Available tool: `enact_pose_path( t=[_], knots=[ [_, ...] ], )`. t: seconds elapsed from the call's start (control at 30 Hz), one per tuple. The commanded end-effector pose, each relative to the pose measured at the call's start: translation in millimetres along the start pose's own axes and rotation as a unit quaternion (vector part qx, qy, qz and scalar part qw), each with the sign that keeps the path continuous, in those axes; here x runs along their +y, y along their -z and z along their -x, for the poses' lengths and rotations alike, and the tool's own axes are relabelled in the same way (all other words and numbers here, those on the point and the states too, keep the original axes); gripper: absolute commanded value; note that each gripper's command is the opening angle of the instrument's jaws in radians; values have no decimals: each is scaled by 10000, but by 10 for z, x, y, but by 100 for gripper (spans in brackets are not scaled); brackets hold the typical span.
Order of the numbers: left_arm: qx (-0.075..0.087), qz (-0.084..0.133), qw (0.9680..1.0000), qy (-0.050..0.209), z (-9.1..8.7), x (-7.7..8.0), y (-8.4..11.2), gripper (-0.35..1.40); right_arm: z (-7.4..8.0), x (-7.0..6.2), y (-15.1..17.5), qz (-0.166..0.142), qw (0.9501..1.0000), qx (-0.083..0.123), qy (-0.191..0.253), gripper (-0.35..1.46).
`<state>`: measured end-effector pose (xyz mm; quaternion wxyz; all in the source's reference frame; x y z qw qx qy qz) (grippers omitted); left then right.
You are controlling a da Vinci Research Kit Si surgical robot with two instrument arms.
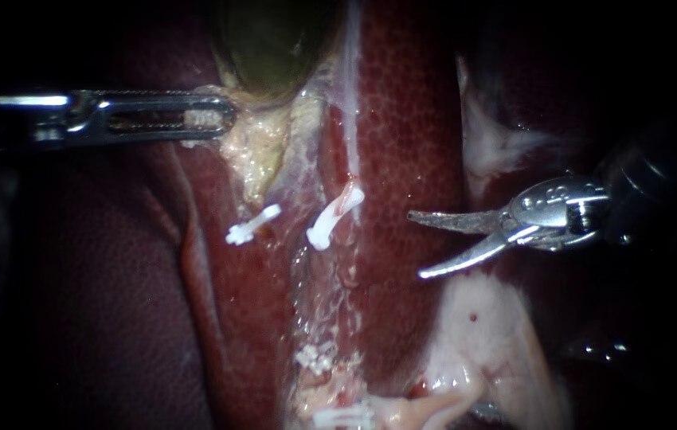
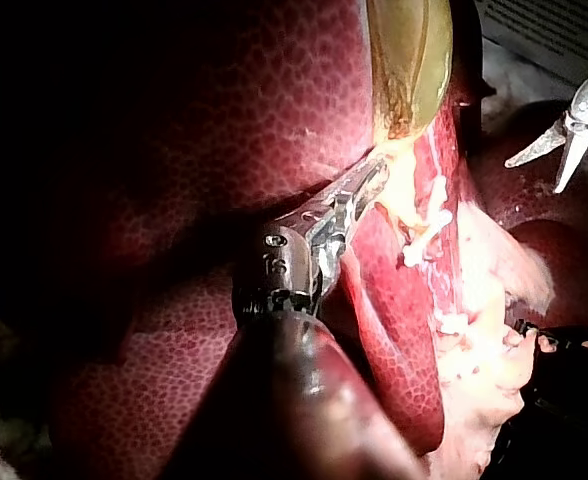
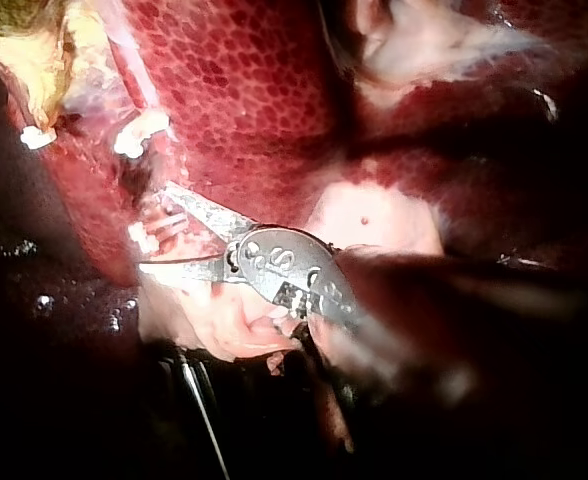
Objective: Go back from the cut right tube
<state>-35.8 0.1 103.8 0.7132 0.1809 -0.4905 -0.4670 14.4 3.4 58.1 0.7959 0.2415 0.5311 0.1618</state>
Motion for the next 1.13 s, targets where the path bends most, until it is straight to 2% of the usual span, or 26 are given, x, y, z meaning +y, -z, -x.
enact_pose_path(
  t=[0.03,0.3,0.4,0.67,1.07,1.13],
  knots=[
    [36,6,10000,22,-4,-1,-4,-35,1,0,0,-2,10000,0,3,143],
    [278,-40,9996,101,-34,-6,-33,-35,1,0,-1,0,10000,0,4,143],
    [311,-57,9994,110,-40,-9,-41,-35,1,0,-1,0,10000,0,4,143],
    [316,-75,9994,109,-40,-16,-48,-35,1,0,-2,2,10000,0,3,143],
    [318,-81,9994,108,-40,-17,-47,-35,1,0,-3,5,10000,0,32,143],
    [322,-87,9994,109,-39,-16,-46,-35,1,0,-3,7,9998,2,-174,143]
  ],
)
